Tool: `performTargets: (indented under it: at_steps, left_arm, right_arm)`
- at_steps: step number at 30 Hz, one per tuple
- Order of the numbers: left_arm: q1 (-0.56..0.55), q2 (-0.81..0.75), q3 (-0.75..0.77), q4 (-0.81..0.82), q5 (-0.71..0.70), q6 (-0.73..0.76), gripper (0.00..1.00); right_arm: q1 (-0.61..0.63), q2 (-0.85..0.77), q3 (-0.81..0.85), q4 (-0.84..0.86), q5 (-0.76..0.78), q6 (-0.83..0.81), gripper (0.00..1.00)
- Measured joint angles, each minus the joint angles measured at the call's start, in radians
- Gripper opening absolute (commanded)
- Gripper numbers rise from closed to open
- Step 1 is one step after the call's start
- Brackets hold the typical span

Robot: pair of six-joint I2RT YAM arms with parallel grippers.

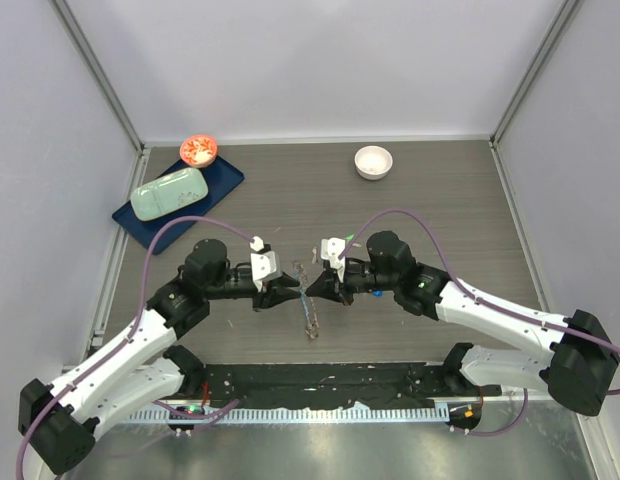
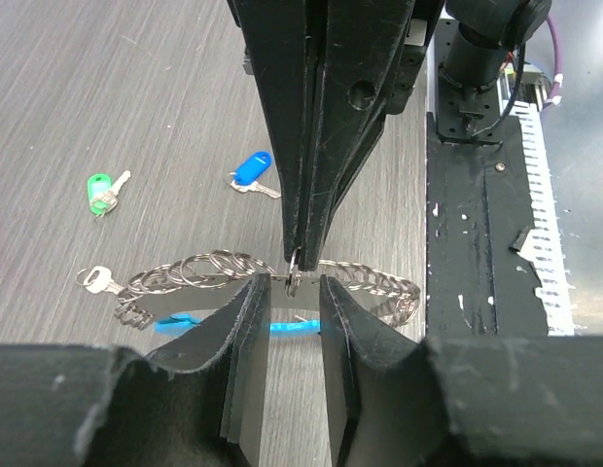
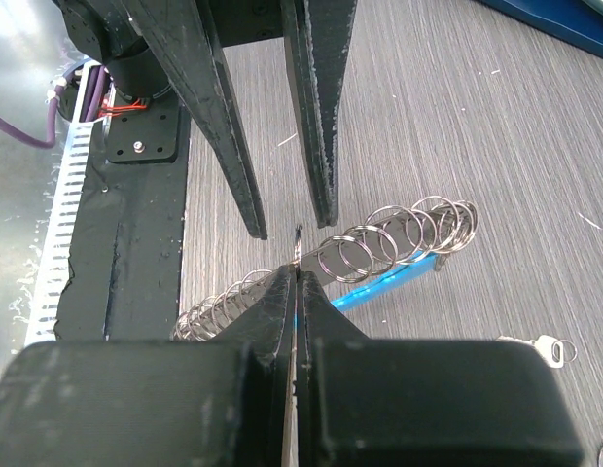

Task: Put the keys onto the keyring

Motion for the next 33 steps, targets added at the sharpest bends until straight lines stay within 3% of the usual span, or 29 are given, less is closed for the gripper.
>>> performTargets:
  at_steps: [25,33]
  left_arm:
    - [-0.002,0.062,0.000,0.034,0.062,-0.034,0.28]
    - [-0.007,0.082,0.002,0.025,0.042,-0.030,0.13]
  right_arm:
    - [0.001,0.000,0.000,0.000,-0.003,0.000,0.01]
    - [0.001,0.000,0.000,-0.004,-0.003,0.000,0.01]
